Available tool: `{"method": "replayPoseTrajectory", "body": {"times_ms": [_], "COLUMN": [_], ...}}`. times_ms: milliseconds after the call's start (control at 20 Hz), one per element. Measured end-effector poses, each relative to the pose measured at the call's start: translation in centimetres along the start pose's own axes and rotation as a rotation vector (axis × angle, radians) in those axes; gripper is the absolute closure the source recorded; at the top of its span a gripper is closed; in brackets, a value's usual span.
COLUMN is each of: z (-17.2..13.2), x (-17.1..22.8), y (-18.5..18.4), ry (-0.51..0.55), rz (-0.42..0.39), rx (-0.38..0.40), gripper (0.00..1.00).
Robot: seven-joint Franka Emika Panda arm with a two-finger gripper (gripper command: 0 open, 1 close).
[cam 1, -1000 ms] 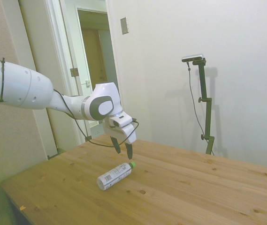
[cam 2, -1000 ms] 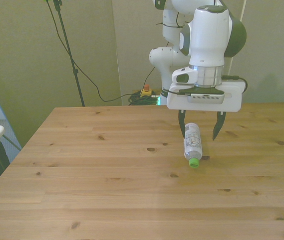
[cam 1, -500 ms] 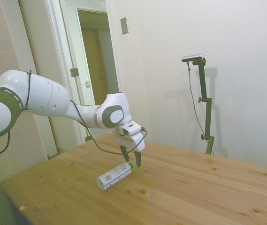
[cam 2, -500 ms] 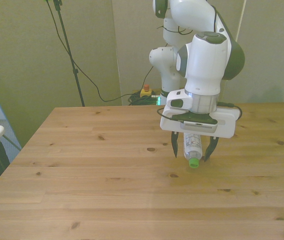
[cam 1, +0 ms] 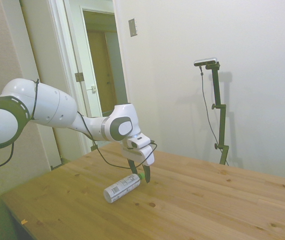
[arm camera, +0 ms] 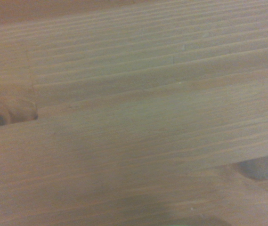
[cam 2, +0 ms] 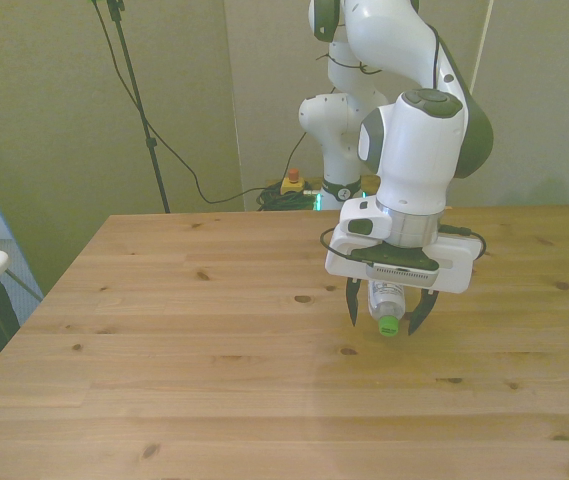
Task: Stand the water bottle
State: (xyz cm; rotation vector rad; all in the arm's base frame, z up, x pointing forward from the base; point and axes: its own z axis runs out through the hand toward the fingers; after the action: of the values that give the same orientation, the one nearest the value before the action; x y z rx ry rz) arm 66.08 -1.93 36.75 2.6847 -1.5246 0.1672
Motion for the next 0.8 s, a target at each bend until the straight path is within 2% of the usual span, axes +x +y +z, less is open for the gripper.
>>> {"method": "replayPoseTrajectory", "body": {"times_ms": [800], "z": [0.35], "x": [0.29], "y": [0.2], "ry": [-0.002], "rz": [0.003], "rx": [-0.005], "gripper": [1.0]}}
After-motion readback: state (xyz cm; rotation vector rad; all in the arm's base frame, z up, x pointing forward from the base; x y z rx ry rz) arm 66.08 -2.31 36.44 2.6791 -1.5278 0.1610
